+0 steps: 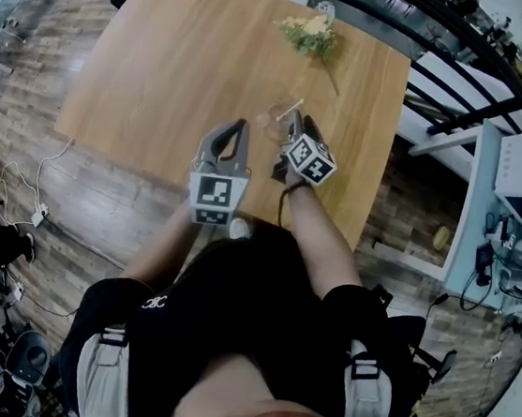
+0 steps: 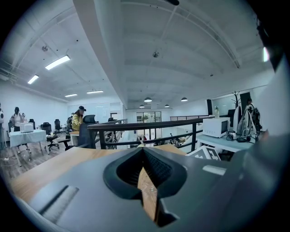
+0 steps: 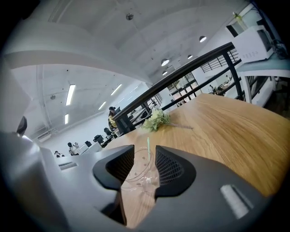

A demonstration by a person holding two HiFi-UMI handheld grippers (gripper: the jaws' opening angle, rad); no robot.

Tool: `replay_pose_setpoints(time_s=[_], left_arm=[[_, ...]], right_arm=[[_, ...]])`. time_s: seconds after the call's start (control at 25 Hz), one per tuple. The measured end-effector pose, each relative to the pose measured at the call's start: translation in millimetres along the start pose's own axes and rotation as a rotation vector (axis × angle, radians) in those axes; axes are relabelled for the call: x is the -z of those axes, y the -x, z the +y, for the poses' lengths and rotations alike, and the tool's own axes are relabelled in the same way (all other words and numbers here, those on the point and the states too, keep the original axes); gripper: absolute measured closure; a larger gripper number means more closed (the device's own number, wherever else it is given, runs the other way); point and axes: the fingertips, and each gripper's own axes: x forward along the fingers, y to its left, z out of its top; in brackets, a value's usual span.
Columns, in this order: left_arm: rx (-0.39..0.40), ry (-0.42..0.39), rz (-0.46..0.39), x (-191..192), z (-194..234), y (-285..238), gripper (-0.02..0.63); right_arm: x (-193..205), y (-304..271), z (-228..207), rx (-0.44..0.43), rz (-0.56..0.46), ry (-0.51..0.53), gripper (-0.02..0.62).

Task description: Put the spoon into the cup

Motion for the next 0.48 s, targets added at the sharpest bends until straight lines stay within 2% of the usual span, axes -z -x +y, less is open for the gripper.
replay_pose_setpoints(time_s=[0.08,0.2,0.32,0.48], left_arm=[[0.002,0.001,-0.005,-1,0,2,0.594],[0.008,0.001,-0.013,-3,-3,3,0.594],[0.013,0.003,-0.022,-4,-6,5,0.594],[0.019,0.007,-0.038,-9,-6,10,0.594]], right_arm=[[-3,6,2,0.011,-0.004,0.048,0.489],[-8,16,6,0.011,-0.009,0.133,0.583],[-12,26,12,0.006,-0.013,0.209,0.591],[-29,44,26,0.045,-0.064,0.298,0.592]])
